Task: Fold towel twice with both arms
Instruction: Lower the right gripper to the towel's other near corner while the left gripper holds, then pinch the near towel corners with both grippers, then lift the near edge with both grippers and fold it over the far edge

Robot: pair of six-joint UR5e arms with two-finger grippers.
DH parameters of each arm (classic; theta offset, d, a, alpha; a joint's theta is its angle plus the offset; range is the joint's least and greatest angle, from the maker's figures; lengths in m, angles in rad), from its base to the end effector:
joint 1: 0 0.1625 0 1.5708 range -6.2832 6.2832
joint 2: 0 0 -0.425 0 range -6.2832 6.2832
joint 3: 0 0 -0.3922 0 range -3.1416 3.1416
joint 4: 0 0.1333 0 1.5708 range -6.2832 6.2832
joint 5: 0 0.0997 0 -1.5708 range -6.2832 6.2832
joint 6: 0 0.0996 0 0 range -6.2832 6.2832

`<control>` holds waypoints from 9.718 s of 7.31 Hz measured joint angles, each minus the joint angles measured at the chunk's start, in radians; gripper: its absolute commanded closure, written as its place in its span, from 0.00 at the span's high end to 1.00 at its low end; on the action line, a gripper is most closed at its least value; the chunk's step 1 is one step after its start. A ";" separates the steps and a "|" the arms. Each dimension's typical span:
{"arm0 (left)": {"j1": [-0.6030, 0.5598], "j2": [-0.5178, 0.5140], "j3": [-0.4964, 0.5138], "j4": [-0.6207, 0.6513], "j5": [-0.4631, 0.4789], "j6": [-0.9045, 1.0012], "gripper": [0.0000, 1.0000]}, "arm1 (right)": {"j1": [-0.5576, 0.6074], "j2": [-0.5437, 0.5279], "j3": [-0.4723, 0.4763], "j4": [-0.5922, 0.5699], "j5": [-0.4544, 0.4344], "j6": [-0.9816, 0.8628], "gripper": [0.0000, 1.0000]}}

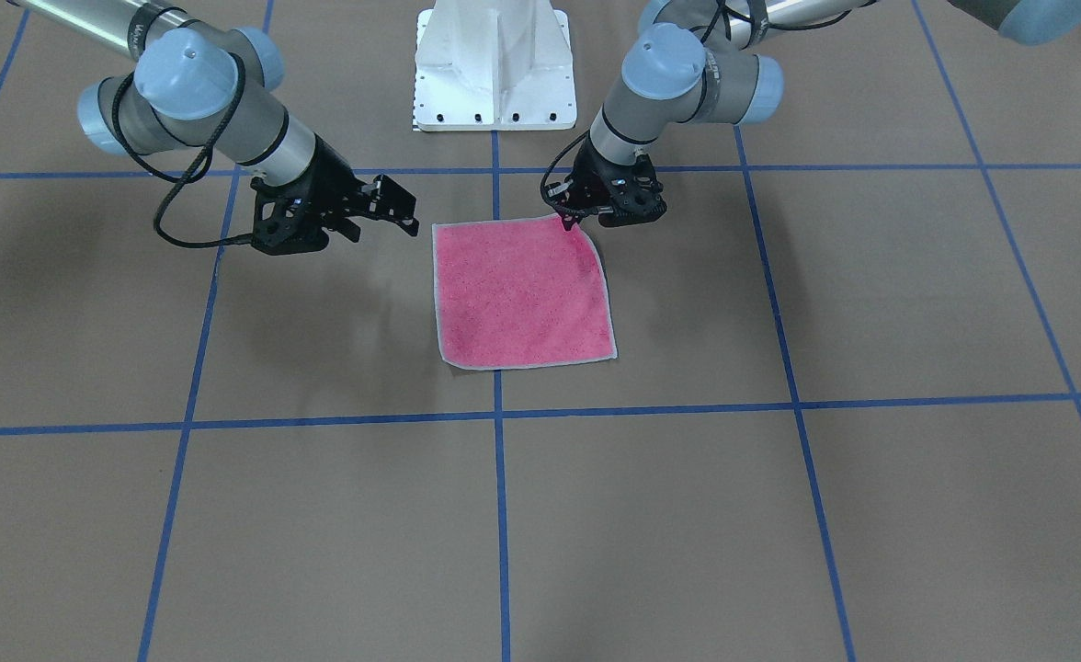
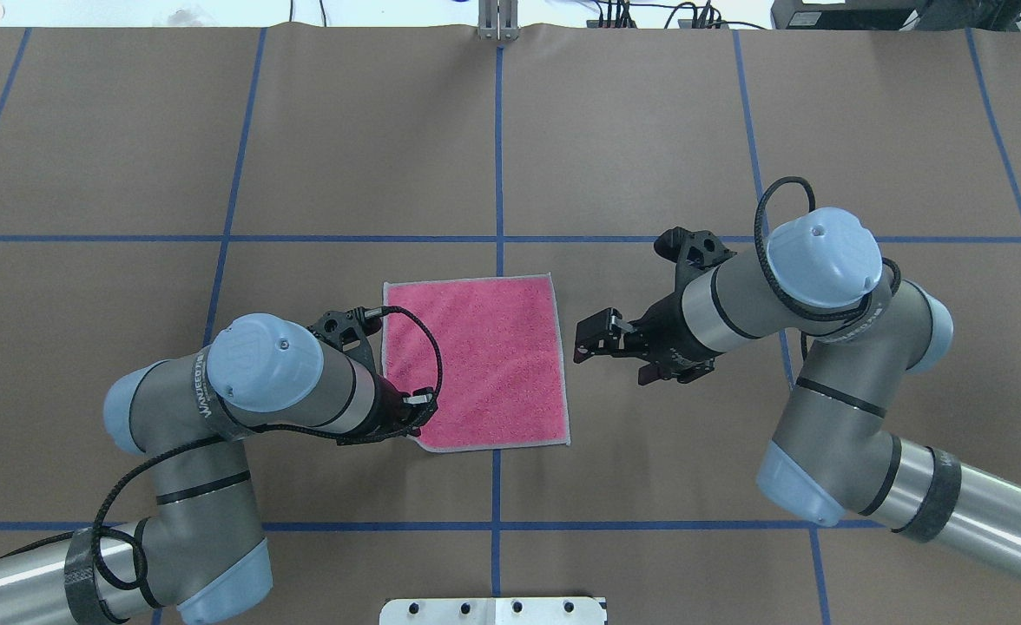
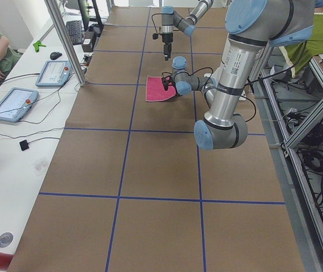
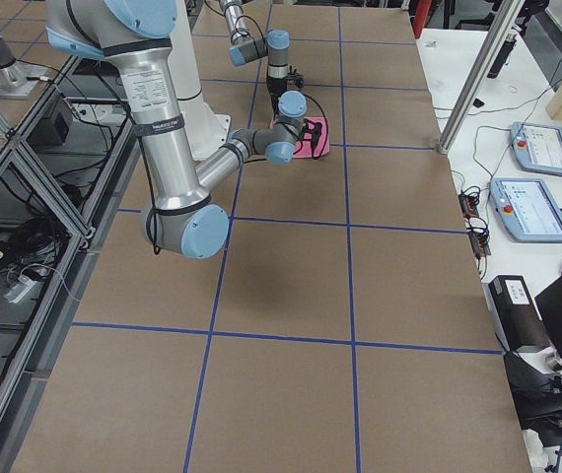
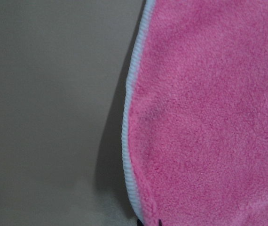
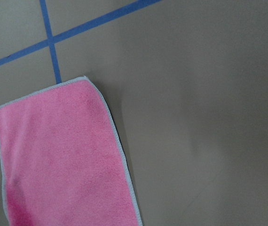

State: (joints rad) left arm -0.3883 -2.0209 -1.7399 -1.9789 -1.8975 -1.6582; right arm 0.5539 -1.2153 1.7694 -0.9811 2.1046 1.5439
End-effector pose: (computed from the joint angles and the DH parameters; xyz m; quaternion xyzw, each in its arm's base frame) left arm 0.5508 -0.3348 0.2810 -0.0674 0.5006 -0.1248 0.8540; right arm -0.4675 -0.3863 0.2993 -0.0630 -0.5637 0.0734 0.8203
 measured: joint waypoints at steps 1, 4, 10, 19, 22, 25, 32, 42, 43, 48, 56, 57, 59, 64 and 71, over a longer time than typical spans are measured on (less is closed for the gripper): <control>-0.001 -0.001 0.000 0.000 0.000 0.000 0.00 | -0.042 0.019 -0.012 -0.001 -0.051 0.016 0.98; -0.001 -0.001 0.000 -0.001 0.000 0.000 0.00 | -0.106 0.083 -0.099 0.002 -0.117 0.025 0.99; -0.002 -0.001 0.000 -0.003 0.000 0.001 0.00 | -0.146 0.095 -0.125 0.001 -0.148 0.030 0.85; -0.004 -0.001 -0.007 -0.003 0.000 0.001 0.00 | -0.153 0.087 -0.132 0.005 -0.148 0.030 0.00; -0.004 0.002 -0.008 -0.002 0.000 0.001 0.00 | -0.153 0.088 -0.131 0.005 -0.148 0.033 0.00; -0.004 0.004 -0.008 -0.003 0.000 0.001 0.00 | -0.151 0.091 -0.123 0.006 -0.147 0.047 0.00; -0.005 0.005 -0.009 -0.003 0.000 0.001 0.00 | -0.145 0.092 -0.114 0.006 -0.146 0.054 0.66; -0.005 0.008 -0.008 -0.003 0.000 0.001 0.00 | -0.149 0.091 -0.126 0.004 -0.144 0.055 0.79; -0.006 0.008 -0.009 -0.003 0.000 0.001 0.00 | -0.151 0.092 -0.128 0.004 -0.145 0.056 0.79; -0.006 0.008 -0.009 -0.003 0.000 0.001 0.00 | -0.154 0.091 -0.131 0.003 -0.146 0.056 0.26; -0.006 0.010 -0.007 -0.003 0.000 0.003 0.00 | -0.153 0.092 -0.134 0.004 -0.146 0.070 0.00; -0.006 0.010 -0.007 -0.003 0.000 0.003 0.00 | -0.153 0.092 -0.134 0.005 -0.146 0.075 0.00; -0.006 0.010 -0.007 -0.003 0.000 0.003 0.00 | -0.154 0.092 -0.133 0.005 -0.146 0.077 0.00; -0.006 0.010 -0.007 -0.003 0.000 0.003 0.00 | -0.155 0.093 -0.130 0.005 -0.145 0.078 0.00; -0.017 0.037 -0.106 -0.002 -0.024 0.003 0.00 | -0.128 0.092 -0.046 0.006 -0.136 0.121 0.00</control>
State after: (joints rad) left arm -0.4051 -1.9836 -1.8464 -1.9804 -1.9217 -1.6553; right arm 0.4260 -1.1230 1.7236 -0.9754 1.9690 1.6650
